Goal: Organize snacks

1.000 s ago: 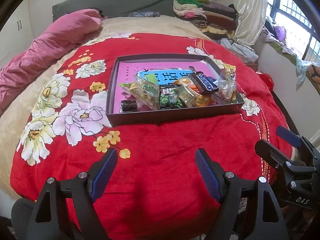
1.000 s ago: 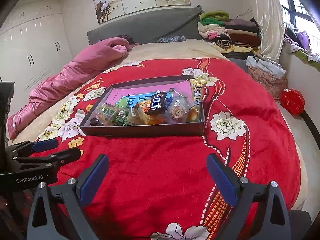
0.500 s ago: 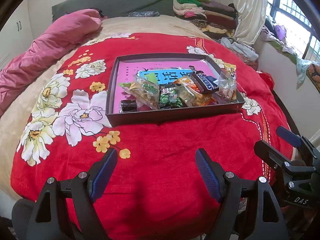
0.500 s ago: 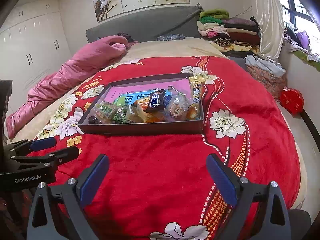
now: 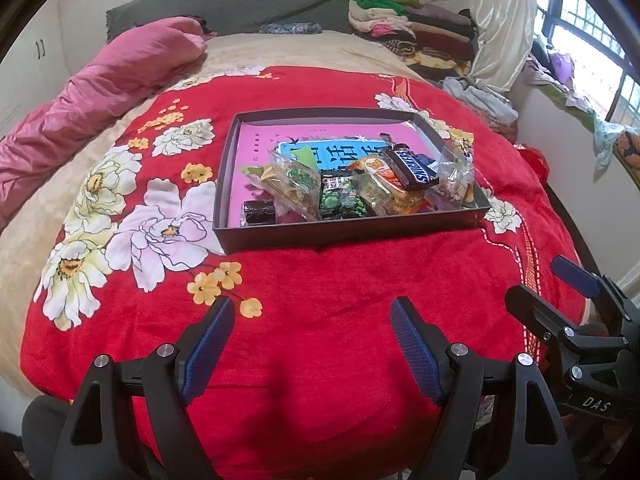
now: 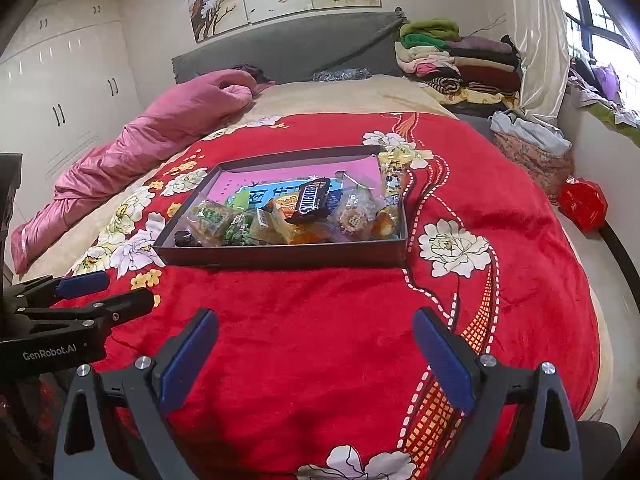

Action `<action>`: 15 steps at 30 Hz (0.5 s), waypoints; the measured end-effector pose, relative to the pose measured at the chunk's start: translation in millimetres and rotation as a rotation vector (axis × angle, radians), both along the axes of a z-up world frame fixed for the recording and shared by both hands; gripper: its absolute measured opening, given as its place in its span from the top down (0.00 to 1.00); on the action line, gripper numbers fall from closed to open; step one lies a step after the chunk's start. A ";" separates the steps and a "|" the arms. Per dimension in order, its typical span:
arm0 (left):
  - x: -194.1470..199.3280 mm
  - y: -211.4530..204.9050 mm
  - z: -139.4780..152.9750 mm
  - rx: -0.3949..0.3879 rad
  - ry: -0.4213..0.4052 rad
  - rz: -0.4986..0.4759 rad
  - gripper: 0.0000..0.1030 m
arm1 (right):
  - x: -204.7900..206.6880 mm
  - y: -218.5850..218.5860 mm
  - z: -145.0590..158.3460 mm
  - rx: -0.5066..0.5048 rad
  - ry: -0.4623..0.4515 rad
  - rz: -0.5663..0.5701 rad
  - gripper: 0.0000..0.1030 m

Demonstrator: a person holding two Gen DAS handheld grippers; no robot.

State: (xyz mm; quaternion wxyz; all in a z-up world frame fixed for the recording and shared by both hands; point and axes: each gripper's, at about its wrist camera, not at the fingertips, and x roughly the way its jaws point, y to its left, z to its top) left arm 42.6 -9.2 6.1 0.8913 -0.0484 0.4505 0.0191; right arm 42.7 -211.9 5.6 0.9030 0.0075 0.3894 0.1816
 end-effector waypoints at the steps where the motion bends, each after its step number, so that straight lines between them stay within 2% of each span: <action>1: -0.3 0.8 0.4 -0.002 -0.003 0.002 0.21 | 0.0 0.0 0.0 0.000 0.000 0.000 0.05; 15: 1.2 3.6 -0.4 0.000 0.002 0.016 0.21 | 1.3 -0.8 -3.0 -0.008 0.003 0.001 0.05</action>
